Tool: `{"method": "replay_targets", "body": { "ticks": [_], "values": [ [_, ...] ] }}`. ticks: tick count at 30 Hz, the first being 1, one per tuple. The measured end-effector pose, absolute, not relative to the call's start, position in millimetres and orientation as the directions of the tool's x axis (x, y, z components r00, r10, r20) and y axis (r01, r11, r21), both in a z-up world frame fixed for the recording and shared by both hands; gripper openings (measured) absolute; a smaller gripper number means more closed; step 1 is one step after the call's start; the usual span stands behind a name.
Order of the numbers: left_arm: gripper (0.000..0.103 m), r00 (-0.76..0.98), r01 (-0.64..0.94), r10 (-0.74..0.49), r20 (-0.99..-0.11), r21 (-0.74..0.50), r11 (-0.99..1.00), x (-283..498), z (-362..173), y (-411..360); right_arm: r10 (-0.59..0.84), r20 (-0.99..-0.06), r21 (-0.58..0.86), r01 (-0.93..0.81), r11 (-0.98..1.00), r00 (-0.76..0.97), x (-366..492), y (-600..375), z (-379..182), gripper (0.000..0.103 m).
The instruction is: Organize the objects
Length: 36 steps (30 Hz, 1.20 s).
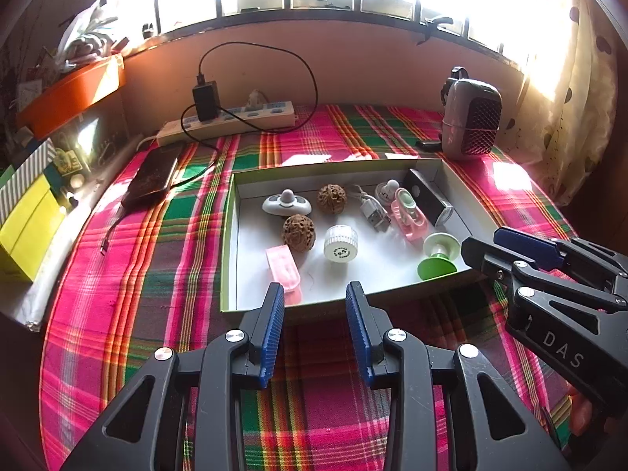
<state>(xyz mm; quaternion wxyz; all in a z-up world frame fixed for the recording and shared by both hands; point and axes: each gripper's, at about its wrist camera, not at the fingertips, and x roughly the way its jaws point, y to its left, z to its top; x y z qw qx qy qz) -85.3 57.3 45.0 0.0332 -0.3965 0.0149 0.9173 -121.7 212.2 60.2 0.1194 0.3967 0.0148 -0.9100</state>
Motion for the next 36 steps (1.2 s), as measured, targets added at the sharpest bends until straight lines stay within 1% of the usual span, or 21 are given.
{"method": "replay_targets", "body": {
  "ticks": [1, 4, 18, 22, 24, 30, 31, 32, 34, 36],
  "values": [
    [0.031, -0.682, -0.069, 0.045, -0.730, 0.003, -0.998, -82.0, 43.7, 56.3, -0.201, -0.726, 0.064, 0.227, -0.972, -0.658, -118.1, 212.9, 60.0, 0.036],
    [0.031, -0.675, -0.051, 0.034, -0.737, 0.000, -0.999, -72.9, 39.8, 52.3, -0.193, -0.730, 0.061, 0.219, -0.974, -0.655, -108.3, 216.1, 57.5, 0.045],
    [0.031, -0.614, -0.005, 0.015, -0.789, -0.015, -1.000, -46.4, 8.4, 43.7, -0.105, -0.798, -0.001, 0.177, -0.984, -0.594, -86.6, 223.3, 21.2, 0.046],
    [0.031, -0.609, 0.000, 0.003, -0.793, -0.003, -1.000, -43.4, 3.6, 41.4, -0.104, -0.807, 0.004, 0.171, -0.985, -0.581, -83.9, 225.7, 14.3, 0.047],
    [0.031, -0.611, 0.001, 0.012, -0.792, -0.016, -1.000, -42.7, 2.6, 39.0, -0.102, -0.811, 0.003, 0.169, -0.986, -0.576, -83.1, 226.2, 11.6, 0.047],
    [0.031, -0.622, 0.003, 0.006, -0.783, -0.010, -1.000, -44.0, 2.2, 39.2, -0.089, -0.804, -0.002, 0.153, -0.988, -0.588, -83.8, 229.3, 10.8, 0.047],
    [0.031, -0.626, 0.005, 0.002, -0.780, -0.006, -1.000, -44.0, 2.0, 39.8, -0.086, -0.802, -0.007, 0.153, -0.988, -0.591, -83.5, 229.5, 10.6, 0.050],
    [0.031, -0.630, 0.007, -0.001, -0.777, -0.004, -1.000, -44.0, 1.8, 40.5, -0.076, -0.799, -0.017, 0.149, -0.989, -0.596, -83.5, 229.6, 10.3, 0.055],
    [0.031, -0.636, 0.011, -0.003, -0.771, -0.006, -1.000, -44.0, 1.4, 40.5, -0.064, -0.793, -0.027, 0.139, -0.990, -0.606, -82.8, 231.9, 9.5, 0.060],
    [0.031, -0.637, 0.012, -0.001, -0.771, -0.009, -1.000, -44.2, 1.4, 40.0, -0.075, -0.789, -0.012, 0.137, -0.991, -0.609, -82.7, 235.1, 8.7, 0.061]
  ]
}}
